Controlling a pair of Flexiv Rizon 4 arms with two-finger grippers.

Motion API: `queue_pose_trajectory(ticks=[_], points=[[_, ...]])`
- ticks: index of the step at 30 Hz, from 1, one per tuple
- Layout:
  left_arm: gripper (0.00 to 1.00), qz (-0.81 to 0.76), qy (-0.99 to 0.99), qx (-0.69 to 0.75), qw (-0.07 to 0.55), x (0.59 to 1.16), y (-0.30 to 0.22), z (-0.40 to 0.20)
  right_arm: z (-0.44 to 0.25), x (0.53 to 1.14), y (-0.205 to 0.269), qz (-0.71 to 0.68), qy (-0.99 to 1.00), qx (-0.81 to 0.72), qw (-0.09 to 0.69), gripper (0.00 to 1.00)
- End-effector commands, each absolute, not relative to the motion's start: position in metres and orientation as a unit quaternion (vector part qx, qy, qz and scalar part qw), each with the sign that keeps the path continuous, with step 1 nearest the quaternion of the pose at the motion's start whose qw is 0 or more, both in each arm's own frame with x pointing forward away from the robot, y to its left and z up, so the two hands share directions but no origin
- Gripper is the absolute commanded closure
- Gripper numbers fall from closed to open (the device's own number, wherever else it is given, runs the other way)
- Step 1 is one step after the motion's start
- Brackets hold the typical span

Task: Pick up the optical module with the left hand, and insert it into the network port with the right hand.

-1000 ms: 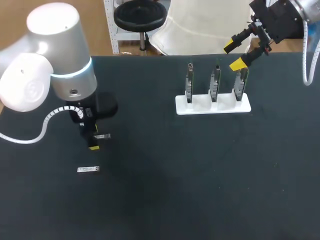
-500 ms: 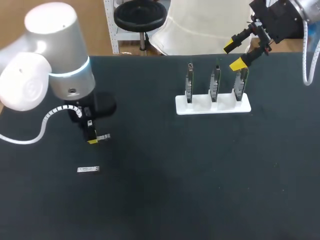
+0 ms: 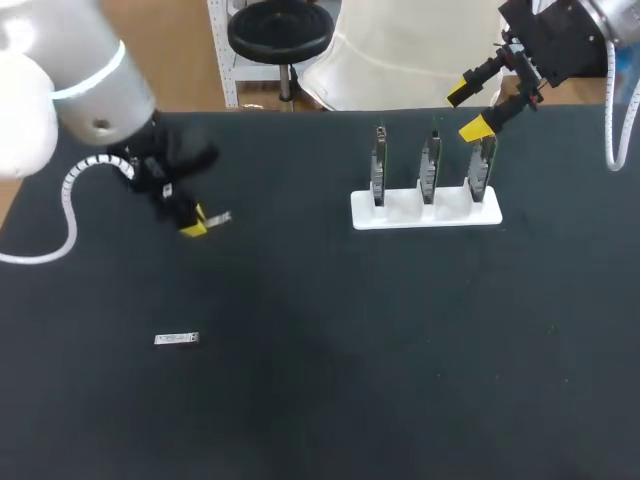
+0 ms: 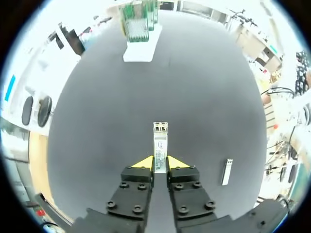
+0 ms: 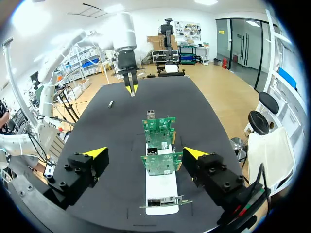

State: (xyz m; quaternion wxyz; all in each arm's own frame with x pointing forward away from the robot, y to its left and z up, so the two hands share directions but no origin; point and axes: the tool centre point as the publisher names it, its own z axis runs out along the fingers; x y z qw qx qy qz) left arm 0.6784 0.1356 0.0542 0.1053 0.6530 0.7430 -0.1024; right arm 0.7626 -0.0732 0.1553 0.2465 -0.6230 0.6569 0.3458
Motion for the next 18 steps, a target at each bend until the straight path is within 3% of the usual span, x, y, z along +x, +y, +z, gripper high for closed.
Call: queue_pose_trajectory(ticks=[1, 18], points=[[1.00, -0.090, 0.741, 0.657, 0.109, 0.675, 0.125, 0.067, 0.155, 0.761, -0.073, 0.344, 0.657, -0.623, 0.248, 0.00], [1.00, -0.071, 0.742, 0.654, 0.126, 0.685, 0.117, 0.085, 0.155, 0.761, -0.073, 0.344, 0.657, -0.623, 0.248, 0.00]])
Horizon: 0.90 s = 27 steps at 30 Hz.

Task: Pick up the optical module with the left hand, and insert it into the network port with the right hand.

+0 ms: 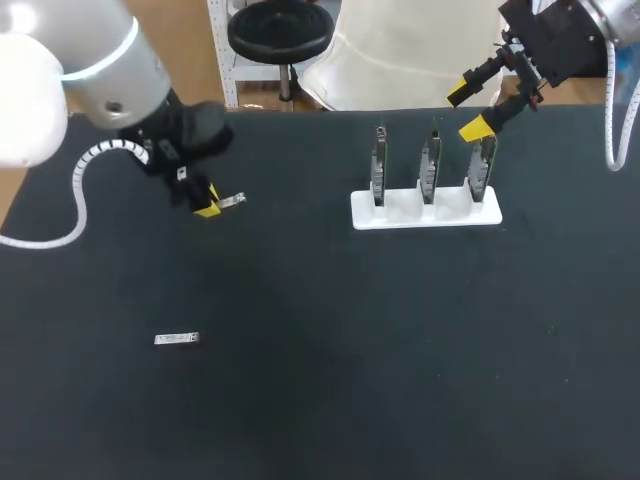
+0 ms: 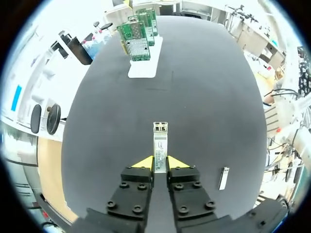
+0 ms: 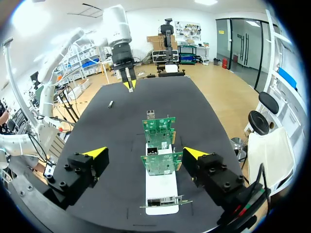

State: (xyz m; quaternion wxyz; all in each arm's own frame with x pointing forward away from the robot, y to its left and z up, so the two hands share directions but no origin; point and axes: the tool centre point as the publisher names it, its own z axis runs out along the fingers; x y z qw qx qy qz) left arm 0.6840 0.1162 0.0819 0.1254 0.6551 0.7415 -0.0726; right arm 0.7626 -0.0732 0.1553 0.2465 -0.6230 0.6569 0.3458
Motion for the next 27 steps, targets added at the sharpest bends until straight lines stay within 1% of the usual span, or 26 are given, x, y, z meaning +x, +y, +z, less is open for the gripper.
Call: queue_pose_trajectory(ticks=[1, 11, 24, 25, 27], points=[[1.00, -0.068, 0.742, 0.654, 0.127, 0.685, 0.117, 0.085, 0.155, 0.761, -0.073, 0.344, 0.657, -0.623, 0.248, 0.00], [1.00, -0.049, 0.744, 0.652, 0.140, 0.691, 0.113, 0.098, 0.155, 0.761, -0.073, 0.344, 0.657, -0.623, 0.248, 0.00], [1.00, -0.049, 0.744, 0.652, 0.140, 0.691, 0.113, 0.098, 0.155, 0.761, -0.073, 0.344, 0.657, -0.623, 0.248, 0.00], [1.00, -0.061, 0.759, 0.637, 0.120, 0.681, 0.127, 0.085, 0.155, 0.761, -0.073, 0.344, 0.657, -0.623, 0.248, 0.00], [1.00, -0.083, 0.780, 0.611, 0.107, 0.665, 0.142, 0.072, 0.155, 0.761, -0.073, 0.344, 0.657, -0.623, 0.248, 0.00]])
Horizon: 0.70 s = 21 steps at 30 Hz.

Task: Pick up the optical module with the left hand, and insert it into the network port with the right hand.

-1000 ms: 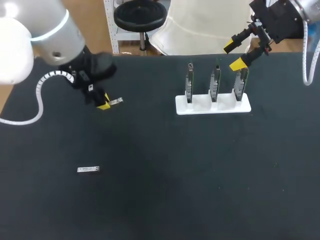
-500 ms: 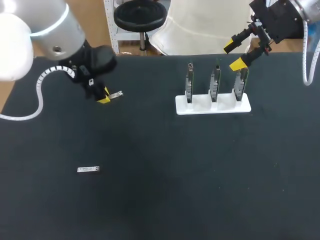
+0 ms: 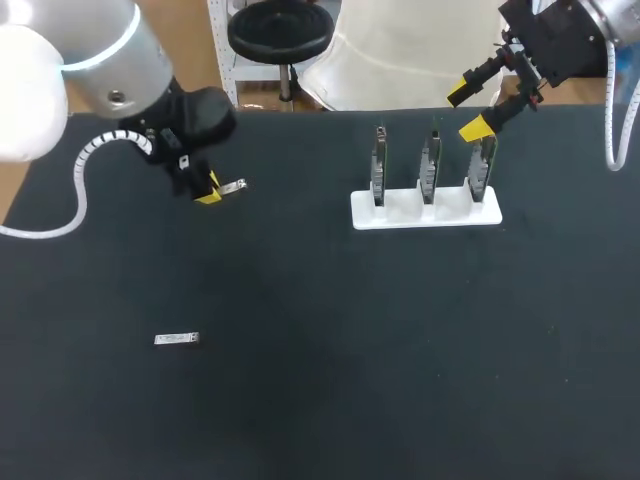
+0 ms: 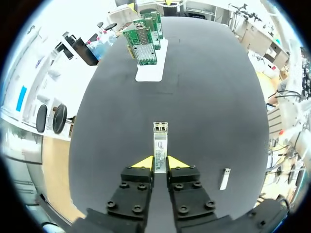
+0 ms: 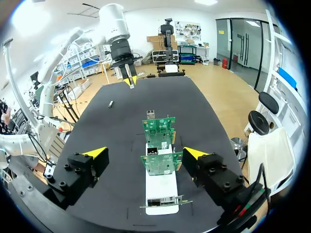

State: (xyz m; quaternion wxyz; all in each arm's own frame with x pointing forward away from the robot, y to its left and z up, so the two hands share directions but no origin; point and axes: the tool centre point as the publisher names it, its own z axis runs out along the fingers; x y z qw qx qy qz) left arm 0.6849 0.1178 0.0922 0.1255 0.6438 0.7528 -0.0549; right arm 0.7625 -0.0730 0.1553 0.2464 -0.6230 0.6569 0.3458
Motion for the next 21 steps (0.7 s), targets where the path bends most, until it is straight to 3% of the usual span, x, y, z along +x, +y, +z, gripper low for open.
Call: queue_pose_trajectory(ticks=[1, 13, 21], points=[[1.00, -0.095, 0.787, 0.599, 0.109, 0.660, 0.145, 0.070, 0.155, 0.761, -0.073, 0.344, 0.657, -0.623, 0.248, 0.00], [1.00, -0.136, 0.749, 0.606, 0.232, 0.681, 0.091, 0.113, 0.155, 0.761, -0.073, 0.344, 0.657, -0.623, 0.248, 0.00], [1.00, -0.150, 0.709, 0.630, 0.281, 0.708, 0.053, 0.146, 0.155, 0.761, -0.073, 0.344, 0.657, -0.623, 0.248, 0.00]])
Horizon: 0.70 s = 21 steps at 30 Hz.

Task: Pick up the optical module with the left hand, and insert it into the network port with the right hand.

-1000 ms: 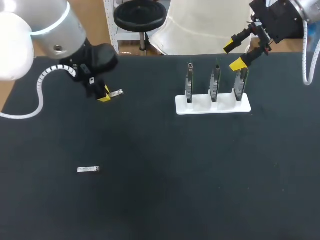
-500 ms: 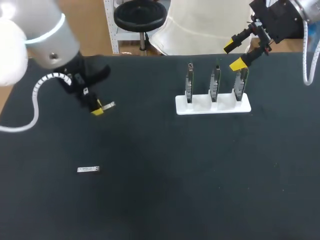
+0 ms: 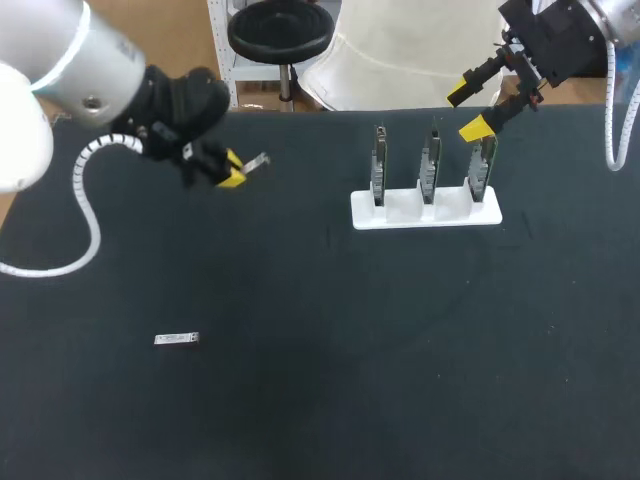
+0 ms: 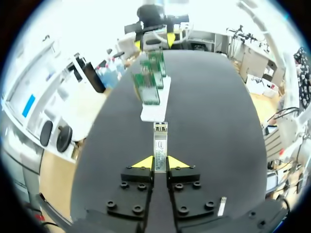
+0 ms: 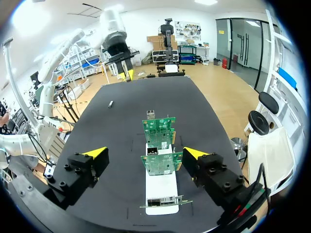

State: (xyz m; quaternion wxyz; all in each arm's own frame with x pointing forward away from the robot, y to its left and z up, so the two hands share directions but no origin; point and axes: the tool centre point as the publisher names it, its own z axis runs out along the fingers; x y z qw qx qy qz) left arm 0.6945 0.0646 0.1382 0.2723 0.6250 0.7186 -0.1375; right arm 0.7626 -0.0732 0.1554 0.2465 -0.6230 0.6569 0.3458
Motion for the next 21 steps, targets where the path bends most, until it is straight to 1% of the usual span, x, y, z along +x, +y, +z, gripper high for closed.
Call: queue_pose_trajectory(ticks=[1, 5, 13, 21], points=[[1.00, -0.153, 0.702, 0.633, 0.288, 0.711, 0.048, 0.151, 0.155, 0.761, -0.073, 0.344, 0.657, -0.623, 0.248, 0.00], [1.00, -0.168, 0.678, 0.649, 0.302, 0.721, 0.028, 0.166, 0.155, 0.761, -0.073, 0.344, 0.657, -0.623, 0.248, 0.00], [1.00, -0.211, 0.667, 0.650, 0.297, 0.736, 0.003, 0.172, 0.155, 0.761, -0.073, 0.344, 0.657, -0.623, 0.248, 0.00], [1.00, -0.270, 0.635, 0.649, 0.320, 0.752, -0.019, 0.185, 0.155, 0.761, -0.073, 0.344, 0.657, -0.623, 0.248, 0.00]])
